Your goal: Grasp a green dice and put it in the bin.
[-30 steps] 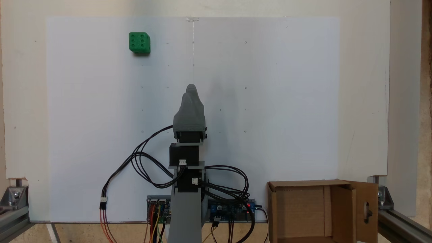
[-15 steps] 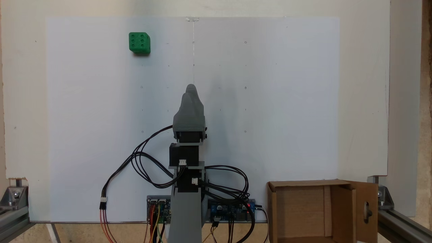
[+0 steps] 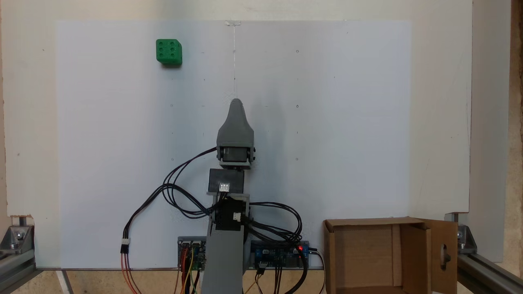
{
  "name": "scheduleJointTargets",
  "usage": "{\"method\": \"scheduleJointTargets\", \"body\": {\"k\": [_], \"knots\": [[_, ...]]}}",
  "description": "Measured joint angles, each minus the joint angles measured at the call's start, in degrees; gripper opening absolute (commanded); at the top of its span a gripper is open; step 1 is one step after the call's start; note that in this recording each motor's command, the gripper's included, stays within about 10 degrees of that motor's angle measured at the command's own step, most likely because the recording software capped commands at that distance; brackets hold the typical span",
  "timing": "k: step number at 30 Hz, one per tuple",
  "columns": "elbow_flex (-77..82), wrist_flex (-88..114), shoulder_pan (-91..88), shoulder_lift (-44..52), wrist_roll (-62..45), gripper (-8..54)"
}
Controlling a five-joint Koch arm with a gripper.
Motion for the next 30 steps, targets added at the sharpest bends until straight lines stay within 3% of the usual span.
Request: {"method": "scheduleJointTargets", "body": {"k": [6, 15, 25, 30], "knots": [[-21.18, 22.85, 0.62, 0.0, 0.0, 43.1], [-36.74, 57.22, -5.27, -0.97, 0.0, 43.1], [-67.24, 93.69, -11.87, -21.88, 5.36, 43.2], [-74.71, 110.57, -16.35, -30.5, 10.81, 43.4]]}}
